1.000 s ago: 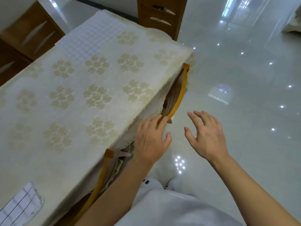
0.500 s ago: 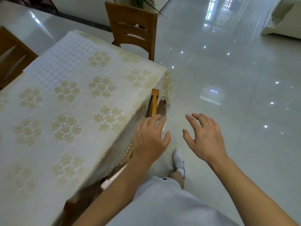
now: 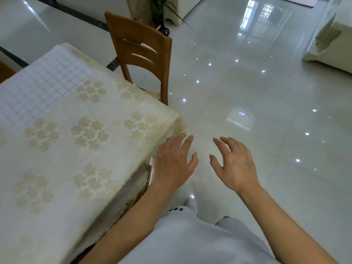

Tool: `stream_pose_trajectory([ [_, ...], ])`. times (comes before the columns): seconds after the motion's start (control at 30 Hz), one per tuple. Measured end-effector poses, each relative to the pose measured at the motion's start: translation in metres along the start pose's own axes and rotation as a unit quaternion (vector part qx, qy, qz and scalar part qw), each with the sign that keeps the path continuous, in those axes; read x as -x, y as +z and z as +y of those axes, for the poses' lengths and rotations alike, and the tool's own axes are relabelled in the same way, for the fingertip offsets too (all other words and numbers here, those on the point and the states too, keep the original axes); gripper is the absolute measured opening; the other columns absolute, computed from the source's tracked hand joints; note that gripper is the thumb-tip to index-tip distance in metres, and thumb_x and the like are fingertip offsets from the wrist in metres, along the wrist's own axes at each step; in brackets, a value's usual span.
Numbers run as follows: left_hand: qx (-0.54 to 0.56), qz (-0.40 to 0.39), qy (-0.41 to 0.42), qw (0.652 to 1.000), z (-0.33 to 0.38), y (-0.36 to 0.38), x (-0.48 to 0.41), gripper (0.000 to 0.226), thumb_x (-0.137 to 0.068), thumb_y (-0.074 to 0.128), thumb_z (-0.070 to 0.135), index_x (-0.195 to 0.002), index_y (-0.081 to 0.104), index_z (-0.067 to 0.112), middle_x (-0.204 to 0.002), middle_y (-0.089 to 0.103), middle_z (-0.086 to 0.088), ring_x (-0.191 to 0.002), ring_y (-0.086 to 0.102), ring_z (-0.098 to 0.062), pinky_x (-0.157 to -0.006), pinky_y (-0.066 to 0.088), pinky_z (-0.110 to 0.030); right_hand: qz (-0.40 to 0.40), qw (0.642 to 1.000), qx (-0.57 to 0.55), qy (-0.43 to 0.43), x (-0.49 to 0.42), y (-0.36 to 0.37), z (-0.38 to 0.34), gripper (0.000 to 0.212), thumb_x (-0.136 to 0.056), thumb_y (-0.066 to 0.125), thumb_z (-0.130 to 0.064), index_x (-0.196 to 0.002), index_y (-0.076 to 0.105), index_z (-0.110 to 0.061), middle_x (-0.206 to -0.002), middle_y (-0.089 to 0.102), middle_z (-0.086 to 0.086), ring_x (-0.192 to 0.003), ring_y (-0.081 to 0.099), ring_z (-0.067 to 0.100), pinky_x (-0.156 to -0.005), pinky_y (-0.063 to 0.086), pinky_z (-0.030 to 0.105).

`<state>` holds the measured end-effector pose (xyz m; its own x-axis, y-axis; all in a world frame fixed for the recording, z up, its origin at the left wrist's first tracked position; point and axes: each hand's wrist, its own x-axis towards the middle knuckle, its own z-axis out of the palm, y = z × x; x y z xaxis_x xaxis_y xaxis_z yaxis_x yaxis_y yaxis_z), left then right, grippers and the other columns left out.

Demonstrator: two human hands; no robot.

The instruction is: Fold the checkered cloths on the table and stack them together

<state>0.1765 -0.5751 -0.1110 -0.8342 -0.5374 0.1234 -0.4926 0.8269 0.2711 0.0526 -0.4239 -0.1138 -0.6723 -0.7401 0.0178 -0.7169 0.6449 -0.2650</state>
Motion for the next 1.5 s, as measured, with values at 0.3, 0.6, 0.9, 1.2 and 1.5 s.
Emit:
stream_pose_trajectory([
  [0.3, -0.025, -0.019, -0.062, 0.998, 0.008, 0.017, -0.079, 0.056, -0.094, 0.046, 0.048, -0.145, 0.044, 0.025, -0.145, 0.051, -0.002, -0.126, 0.05, -0.023, -0.097, 0.048, -0.04, -0.011, 0.999, -0.01, -0.04, -0.089, 0.001, 0.037, 0.053, -0.095, 0.045, -0.045, -0.137, 0.057, -0.015, -0.135, 0.059, 0.012, -0.125, 0.054, 0.033, -0.106, 0.042, 0.051],
  [0.6, -0.077, -0.025, -0.112, 0.99, 0.04, 0.05, -0.214, 0.055, -0.094, 0.048, 0.053, -0.143, 0.047, 0.029, -0.144, 0.052, 0.001, -0.129, 0.049, -0.02, -0.102, 0.044, -0.04, -0.027, 0.995, -0.026, -0.092, -0.231, -0.003, 0.105, 0.054, -0.094, 0.047, -0.046, -0.139, 0.055, -0.017, -0.138, 0.058, 0.011, -0.129, 0.053, 0.032, -0.11, 0.039, 0.051],
  [0.9, -0.089, -0.027, -0.16, 0.983, 0.09, 0.059, -0.356, 0.055, -0.092, 0.038, 0.053, -0.14, 0.05, 0.027, -0.138, 0.056, 0.002, -0.123, 0.053, -0.02, -0.097, 0.047, -0.041, -0.031, 0.984, -0.025, -0.171, -0.38, -0.037, 0.178, 0.054, -0.093, 0.044, -0.045, -0.137, 0.056, -0.016, -0.135, 0.06, 0.01, -0.126, 0.054, 0.03, -0.107, 0.041, 0.048],
  [1.2, -0.096, -0.008, -0.199, 0.975, 0.086, 0.058, -0.435, 0.058, -0.091, 0.035, 0.054, -0.138, 0.053, 0.026, -0.137, 0.059, 0.0, -0.122, 0.056, -0.022, -0.096, 0.05, -0.041, -0.041, 0.975, -0.036, -0.214, -0.476, -0.038, 0.192, 0.054, -0.093, 0.045, -0.045, -0.137, 0.056, -0.017, -0.136, 0.059, 0.009, -0.128, 0.053, 0.029, -0.109, 0.04, 0.047],
  [1.5, -0.089, -0.016, -0.228, 0.97, 0.04, 0.071, -0.519, 0.058, -0.094, 0.042, 0.054, -0.145, 0.044, 0.027, -0.145, 0.052, -0.001, -0.13, 0.05, -0.022, -0.102, 0.047, -0.042, -0.036, 0.969, -0.036, -0.242, -0.59, -0.022, 0.173, 0.052, -0.093, 0.048, -0.044, -0.136, 0.056, -0.018, -0.135, 0.06, 0.008, -0.127, 0.054, 0.029, -0.11, 0.04, 0.048],
])
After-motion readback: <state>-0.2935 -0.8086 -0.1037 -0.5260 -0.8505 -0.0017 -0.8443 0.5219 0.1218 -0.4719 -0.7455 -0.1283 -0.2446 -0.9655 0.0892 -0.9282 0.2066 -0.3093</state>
